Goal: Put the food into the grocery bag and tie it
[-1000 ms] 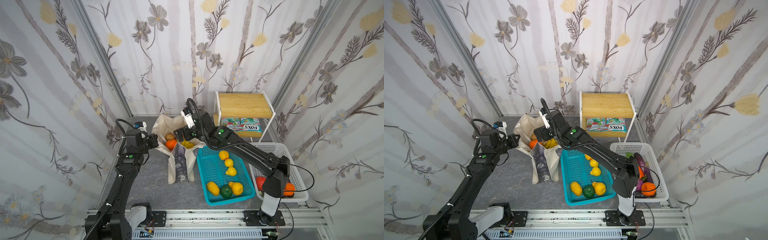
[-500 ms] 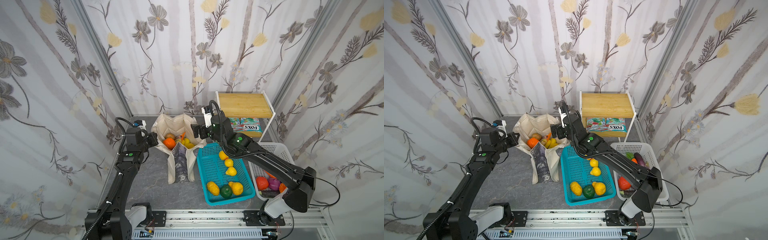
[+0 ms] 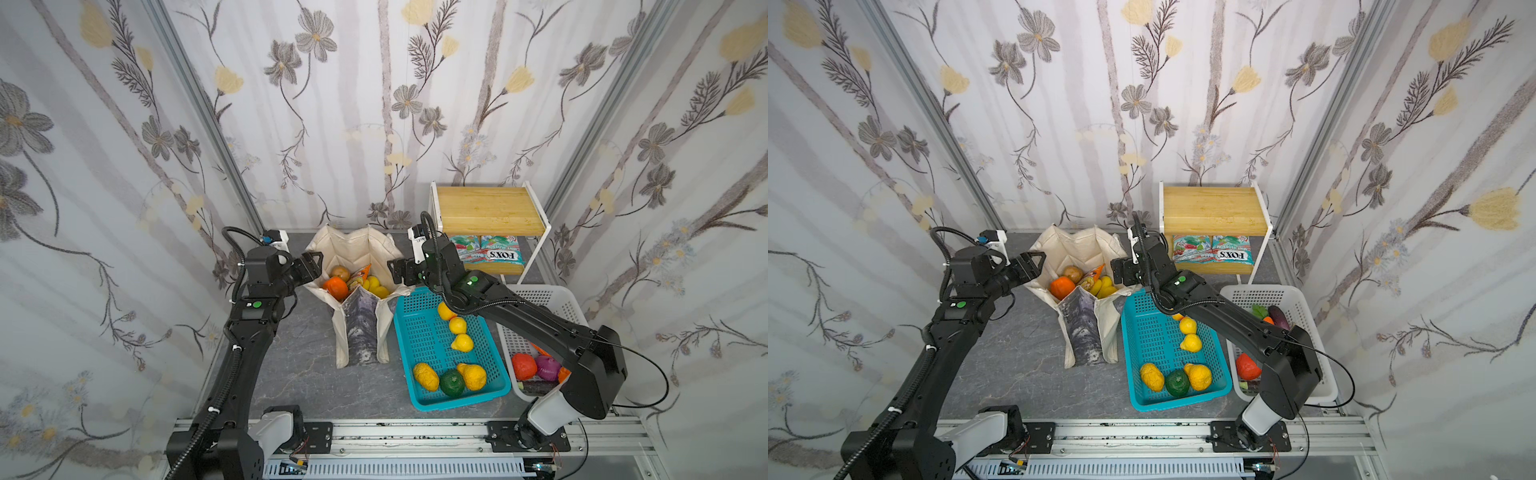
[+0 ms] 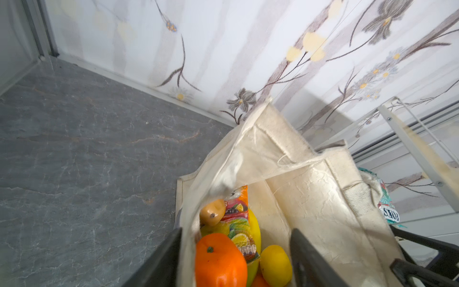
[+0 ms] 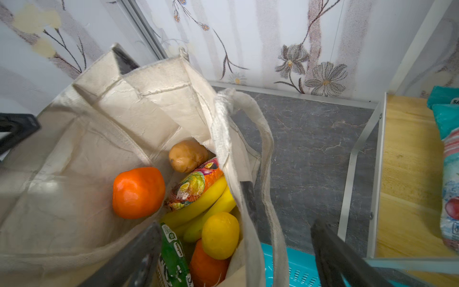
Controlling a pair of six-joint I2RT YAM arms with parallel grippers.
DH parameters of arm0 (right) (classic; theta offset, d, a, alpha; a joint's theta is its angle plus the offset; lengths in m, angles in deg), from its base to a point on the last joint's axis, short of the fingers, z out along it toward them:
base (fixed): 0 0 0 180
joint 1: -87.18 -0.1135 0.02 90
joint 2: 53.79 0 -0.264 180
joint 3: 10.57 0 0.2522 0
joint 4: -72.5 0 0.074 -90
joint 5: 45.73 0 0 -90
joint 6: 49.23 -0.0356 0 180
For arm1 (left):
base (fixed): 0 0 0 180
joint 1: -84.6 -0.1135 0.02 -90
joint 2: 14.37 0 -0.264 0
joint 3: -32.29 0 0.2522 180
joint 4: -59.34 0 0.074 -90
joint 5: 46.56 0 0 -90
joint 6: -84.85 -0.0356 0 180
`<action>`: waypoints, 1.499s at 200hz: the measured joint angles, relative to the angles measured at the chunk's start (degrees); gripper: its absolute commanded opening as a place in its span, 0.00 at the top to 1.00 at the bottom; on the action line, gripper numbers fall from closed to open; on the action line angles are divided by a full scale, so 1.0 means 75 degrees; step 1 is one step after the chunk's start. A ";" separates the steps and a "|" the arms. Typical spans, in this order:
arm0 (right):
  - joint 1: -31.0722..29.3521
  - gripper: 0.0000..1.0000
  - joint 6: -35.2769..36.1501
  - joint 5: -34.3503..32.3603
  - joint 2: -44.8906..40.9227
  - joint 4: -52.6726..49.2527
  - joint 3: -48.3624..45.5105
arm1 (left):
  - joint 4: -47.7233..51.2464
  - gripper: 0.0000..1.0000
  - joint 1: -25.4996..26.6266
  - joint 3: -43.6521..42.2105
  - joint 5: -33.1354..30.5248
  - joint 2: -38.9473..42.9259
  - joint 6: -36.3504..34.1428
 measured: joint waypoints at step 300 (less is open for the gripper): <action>0.0026 0.12 -0.0402 0.0329 0.0650 0.0289 -0.0248 | 0.2865 0.45 0.0431 0.1845 -0.2043 -0.0472 -0.0729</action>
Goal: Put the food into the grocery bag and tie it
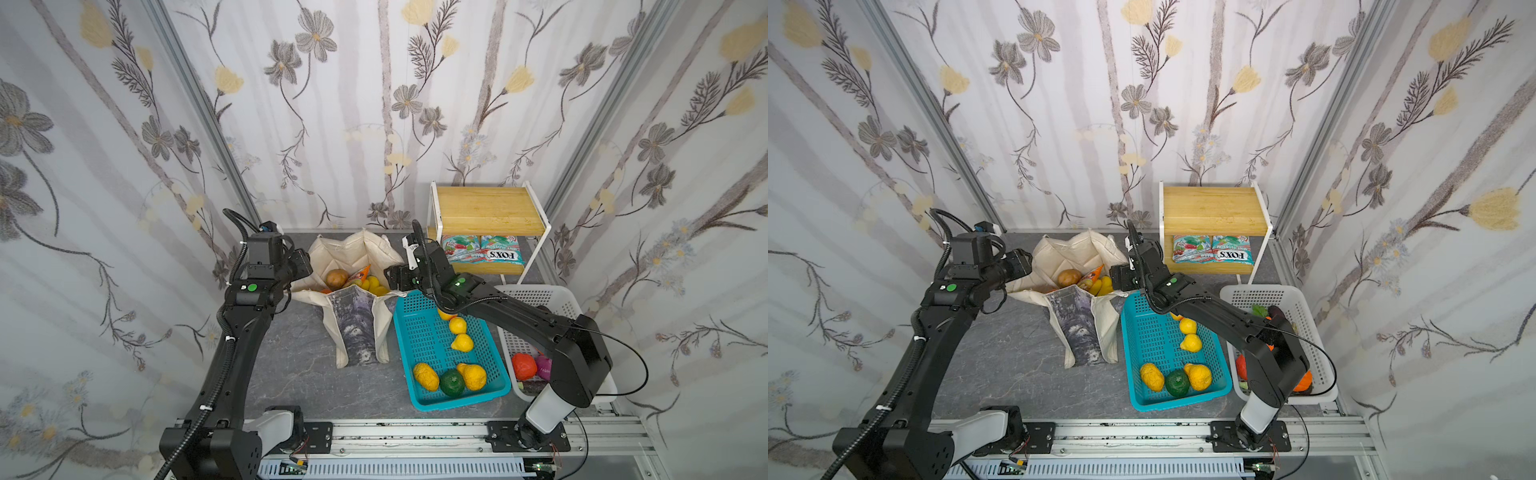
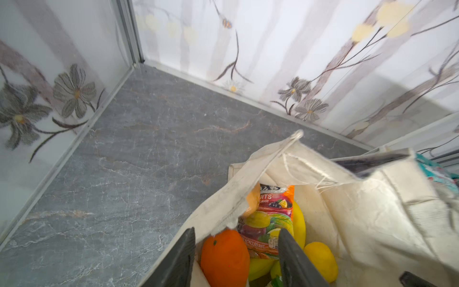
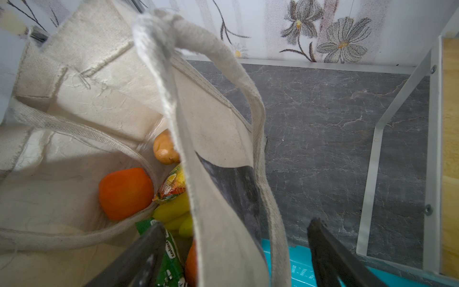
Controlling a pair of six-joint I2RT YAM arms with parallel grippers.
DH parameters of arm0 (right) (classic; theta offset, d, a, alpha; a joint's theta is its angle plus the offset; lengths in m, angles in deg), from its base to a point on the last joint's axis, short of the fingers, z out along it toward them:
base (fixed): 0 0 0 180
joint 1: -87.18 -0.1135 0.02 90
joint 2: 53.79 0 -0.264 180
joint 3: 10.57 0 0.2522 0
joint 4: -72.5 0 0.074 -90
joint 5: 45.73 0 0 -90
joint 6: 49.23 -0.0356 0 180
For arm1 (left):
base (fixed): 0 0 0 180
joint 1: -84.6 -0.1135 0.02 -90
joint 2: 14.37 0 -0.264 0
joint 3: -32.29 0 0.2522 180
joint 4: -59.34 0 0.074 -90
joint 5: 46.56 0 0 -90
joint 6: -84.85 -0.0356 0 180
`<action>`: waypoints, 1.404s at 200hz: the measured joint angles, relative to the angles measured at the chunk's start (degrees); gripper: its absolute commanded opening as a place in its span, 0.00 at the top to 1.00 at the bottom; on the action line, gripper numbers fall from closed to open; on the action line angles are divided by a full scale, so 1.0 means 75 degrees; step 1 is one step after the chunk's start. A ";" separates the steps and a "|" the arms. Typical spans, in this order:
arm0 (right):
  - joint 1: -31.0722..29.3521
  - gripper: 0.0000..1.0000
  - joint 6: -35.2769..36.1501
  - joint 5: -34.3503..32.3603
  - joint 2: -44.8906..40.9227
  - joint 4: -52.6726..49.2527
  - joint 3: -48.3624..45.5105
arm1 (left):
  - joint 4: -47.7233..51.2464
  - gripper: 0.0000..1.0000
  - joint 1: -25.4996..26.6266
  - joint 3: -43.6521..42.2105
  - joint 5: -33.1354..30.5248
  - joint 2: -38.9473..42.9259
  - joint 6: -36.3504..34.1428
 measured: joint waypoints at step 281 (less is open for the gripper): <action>0.0006 0.18 -0.0082 -0.0003 -0.0137 0.0283 -0.0329 | -0.2352 1.00 0.0405 -0.0903 -0.0017 -0.1714 0.0778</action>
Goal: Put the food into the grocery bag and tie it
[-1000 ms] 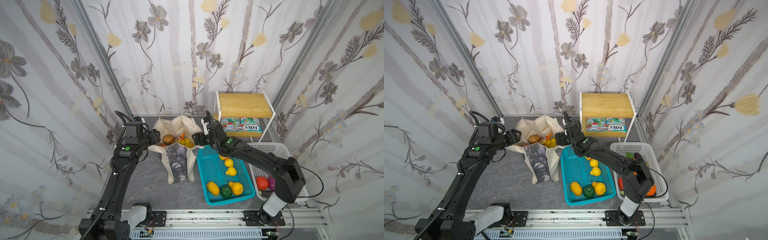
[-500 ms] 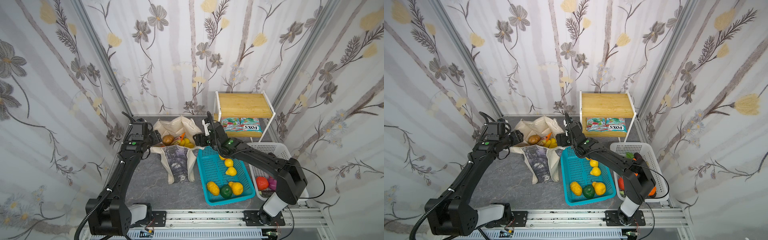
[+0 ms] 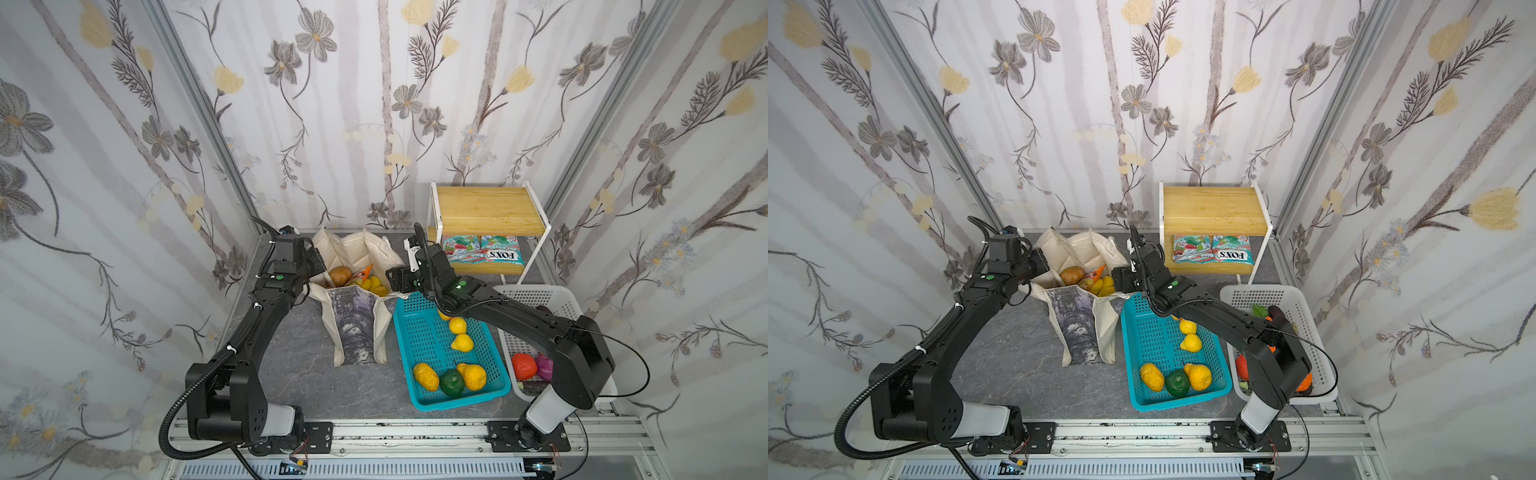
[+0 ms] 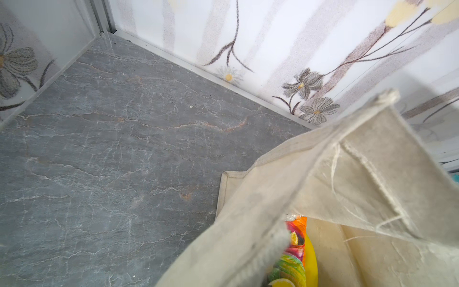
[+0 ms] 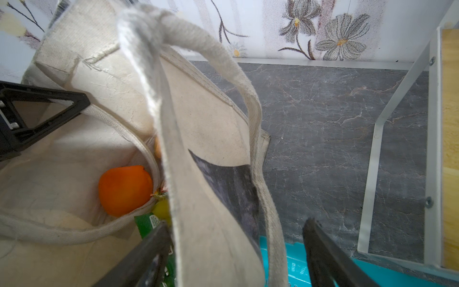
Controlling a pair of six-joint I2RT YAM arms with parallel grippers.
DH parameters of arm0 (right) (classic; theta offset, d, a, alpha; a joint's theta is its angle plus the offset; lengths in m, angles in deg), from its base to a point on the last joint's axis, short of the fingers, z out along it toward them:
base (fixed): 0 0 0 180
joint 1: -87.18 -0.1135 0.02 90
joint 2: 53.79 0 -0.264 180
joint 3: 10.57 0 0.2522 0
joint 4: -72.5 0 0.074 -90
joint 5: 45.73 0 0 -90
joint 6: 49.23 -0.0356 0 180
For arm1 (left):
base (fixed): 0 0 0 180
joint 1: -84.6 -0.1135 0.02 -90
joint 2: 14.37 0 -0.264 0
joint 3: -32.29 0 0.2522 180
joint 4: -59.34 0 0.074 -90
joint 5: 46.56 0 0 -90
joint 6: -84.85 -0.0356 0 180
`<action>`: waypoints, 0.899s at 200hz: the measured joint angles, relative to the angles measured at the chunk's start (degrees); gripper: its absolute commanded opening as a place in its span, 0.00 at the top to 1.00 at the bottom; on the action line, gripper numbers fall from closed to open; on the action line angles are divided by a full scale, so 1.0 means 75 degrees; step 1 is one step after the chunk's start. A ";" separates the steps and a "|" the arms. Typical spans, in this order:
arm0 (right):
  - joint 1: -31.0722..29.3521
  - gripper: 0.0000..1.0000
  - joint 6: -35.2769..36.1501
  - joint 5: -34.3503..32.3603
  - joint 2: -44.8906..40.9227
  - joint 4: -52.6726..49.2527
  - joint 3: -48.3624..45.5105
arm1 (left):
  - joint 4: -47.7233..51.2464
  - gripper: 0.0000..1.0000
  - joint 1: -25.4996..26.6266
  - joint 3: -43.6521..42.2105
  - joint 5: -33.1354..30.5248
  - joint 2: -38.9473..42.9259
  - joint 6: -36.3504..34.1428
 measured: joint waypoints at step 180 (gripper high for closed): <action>-0.0125 0.10 0.0393 -0.0382 -0.0099 -0.0035 0.0032 | -0.0941 0.98 -0.1043 -0.0548 0.4800 0.1542 0.2687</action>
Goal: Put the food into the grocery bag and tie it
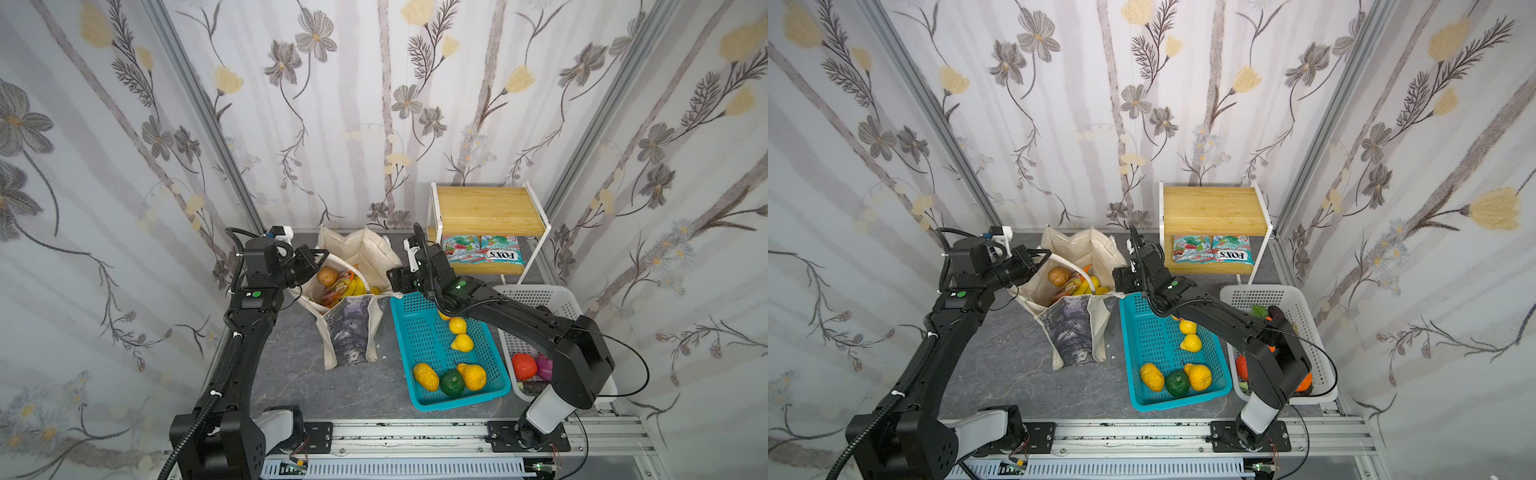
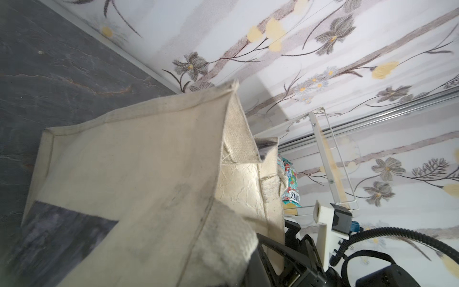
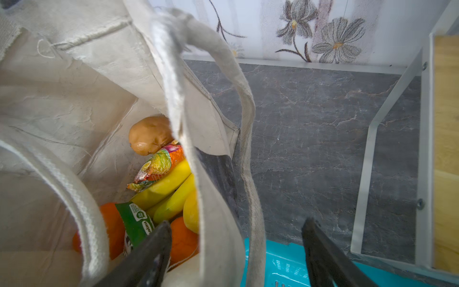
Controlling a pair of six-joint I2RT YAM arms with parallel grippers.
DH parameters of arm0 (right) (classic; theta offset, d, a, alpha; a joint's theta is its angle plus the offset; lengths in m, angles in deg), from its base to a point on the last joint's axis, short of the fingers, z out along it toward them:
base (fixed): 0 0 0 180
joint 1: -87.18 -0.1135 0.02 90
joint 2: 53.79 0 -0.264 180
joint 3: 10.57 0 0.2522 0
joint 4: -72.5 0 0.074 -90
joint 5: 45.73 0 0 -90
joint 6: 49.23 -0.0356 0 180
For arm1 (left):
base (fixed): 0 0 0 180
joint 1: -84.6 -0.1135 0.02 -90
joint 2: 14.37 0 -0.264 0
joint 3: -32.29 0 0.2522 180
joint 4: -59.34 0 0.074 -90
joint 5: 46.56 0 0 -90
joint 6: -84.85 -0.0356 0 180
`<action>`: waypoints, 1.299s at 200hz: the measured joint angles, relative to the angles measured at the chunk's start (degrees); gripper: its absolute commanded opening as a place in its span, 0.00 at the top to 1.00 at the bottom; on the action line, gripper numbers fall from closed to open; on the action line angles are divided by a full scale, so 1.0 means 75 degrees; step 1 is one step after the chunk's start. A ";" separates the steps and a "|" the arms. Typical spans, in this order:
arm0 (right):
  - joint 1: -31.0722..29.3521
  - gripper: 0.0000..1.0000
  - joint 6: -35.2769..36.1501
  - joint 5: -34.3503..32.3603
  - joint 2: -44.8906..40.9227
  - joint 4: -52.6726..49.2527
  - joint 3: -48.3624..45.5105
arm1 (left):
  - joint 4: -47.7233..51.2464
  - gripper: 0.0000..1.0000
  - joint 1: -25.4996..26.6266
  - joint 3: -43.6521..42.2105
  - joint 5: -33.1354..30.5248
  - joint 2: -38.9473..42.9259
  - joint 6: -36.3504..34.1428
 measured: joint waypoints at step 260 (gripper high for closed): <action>-0.0364 1.00 0.1236 0.3316 0.1760 -0.0076 0.2935 | -0.2404 0.39 -0.0717 -0.1035 0.1501 0.0248 0.1988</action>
